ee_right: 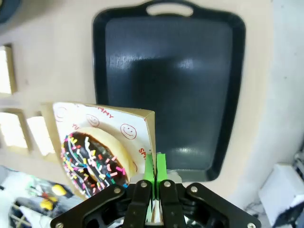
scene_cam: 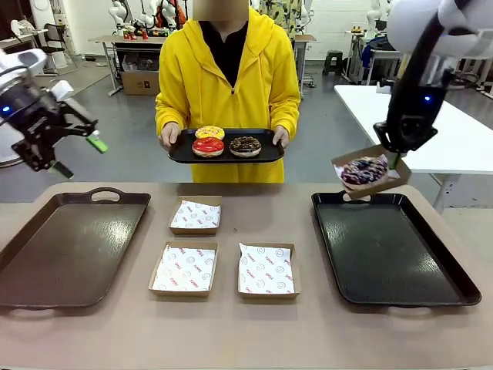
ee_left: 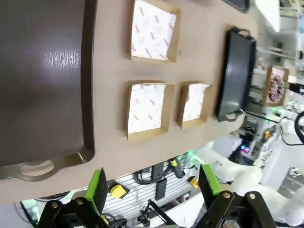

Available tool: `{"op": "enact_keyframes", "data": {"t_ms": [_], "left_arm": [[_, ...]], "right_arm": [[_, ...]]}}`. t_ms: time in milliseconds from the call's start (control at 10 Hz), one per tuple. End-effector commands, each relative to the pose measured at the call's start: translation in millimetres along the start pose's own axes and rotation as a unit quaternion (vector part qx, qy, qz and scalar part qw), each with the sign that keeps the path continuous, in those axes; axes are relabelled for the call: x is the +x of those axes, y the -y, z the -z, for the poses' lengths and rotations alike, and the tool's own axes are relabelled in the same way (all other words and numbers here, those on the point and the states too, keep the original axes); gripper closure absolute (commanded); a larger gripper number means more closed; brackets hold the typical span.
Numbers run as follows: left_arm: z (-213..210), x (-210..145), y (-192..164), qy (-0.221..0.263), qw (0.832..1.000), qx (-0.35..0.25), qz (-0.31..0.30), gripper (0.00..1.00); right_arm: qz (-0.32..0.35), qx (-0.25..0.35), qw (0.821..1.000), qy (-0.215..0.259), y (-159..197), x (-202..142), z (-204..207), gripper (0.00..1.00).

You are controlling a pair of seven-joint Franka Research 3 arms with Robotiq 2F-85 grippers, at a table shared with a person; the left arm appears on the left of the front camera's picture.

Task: Individually package the donuts and arrange them on the tray.
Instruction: Place the picked Paper togo box on the Handle tray while simultaneously picking up another Paper togo box from the table with the other hand.

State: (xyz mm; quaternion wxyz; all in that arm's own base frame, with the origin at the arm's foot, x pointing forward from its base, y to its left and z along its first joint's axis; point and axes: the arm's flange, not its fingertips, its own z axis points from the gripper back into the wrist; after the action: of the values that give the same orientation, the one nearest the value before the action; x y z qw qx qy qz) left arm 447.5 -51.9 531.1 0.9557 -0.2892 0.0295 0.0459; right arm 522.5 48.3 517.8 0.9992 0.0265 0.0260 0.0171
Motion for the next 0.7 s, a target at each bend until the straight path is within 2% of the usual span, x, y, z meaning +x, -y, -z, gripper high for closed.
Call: {"op": "enact_keyframes", "data": {"t_ms": [0, 300, 600], "left_arm": [[13.2, 32.4, 24.4, 0.001, 0.997, 0.070, -0.014, 0.00], [70.5, 70.4, 60.8, 0.044, 0.984, 0.172, 0.002, 0.00], [123.3, 94.1, 66.8, 0.047, 0.977, 0.203, 0.041, 0.00]], "right_arm": [[-0.010, 0.001, 1.000, 0.011, 17.9, -3.3, 21.1, 0.98], [0.018, 0.021, 1.000, 0.002, 40.9, -0.4, 49.2, 0.98], [0.036, 0.035, 0.999, 0.000, 45.9, 3.9, 64.2, 0.98]]}}
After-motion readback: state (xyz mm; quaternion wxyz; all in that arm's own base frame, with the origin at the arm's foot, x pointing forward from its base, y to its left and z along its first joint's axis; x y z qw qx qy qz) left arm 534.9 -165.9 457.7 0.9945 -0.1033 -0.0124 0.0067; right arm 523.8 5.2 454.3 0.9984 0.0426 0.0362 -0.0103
